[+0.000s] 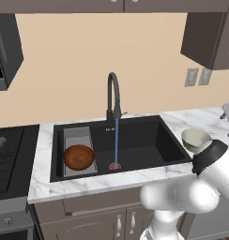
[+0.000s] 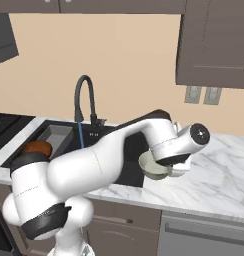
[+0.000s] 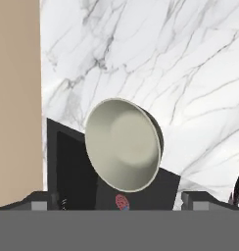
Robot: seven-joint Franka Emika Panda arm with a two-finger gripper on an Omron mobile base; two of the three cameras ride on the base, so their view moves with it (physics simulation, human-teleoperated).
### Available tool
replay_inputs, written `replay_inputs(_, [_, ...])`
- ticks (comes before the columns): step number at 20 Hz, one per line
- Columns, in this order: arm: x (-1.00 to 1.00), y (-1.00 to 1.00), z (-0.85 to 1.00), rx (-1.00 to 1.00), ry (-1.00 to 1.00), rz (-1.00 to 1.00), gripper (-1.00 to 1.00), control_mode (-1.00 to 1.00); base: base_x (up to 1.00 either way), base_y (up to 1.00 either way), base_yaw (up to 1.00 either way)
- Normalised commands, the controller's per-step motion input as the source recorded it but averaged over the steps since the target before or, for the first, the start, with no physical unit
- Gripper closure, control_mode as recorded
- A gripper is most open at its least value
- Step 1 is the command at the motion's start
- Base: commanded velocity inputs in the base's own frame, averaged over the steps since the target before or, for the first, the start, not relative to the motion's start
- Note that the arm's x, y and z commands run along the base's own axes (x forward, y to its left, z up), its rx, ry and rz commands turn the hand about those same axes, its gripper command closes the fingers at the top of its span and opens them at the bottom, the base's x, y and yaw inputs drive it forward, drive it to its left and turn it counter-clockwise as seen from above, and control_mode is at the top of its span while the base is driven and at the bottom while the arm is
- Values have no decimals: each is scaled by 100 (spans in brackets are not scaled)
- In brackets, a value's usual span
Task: Rinse each bowl for a few seconds and place them down in the sink or on the counter.
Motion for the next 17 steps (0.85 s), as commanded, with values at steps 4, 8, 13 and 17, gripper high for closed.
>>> replay_inputs(4, [-28, 17, 23, 8, -6, 0, -100, -100, 0, 0, 0])
replay_inputs(8, [-32, 28, 19, 7, -9, 0, -100, -100, 0, 0, 0])
replay_inputs(13, [-29, 35, 11, 3, -14, 0, -100, -100, 0, 0, 0])
replay_inputs(17, [-23, 41, 4, 2, -16, 0, -100, -100, 0, 0, 0])
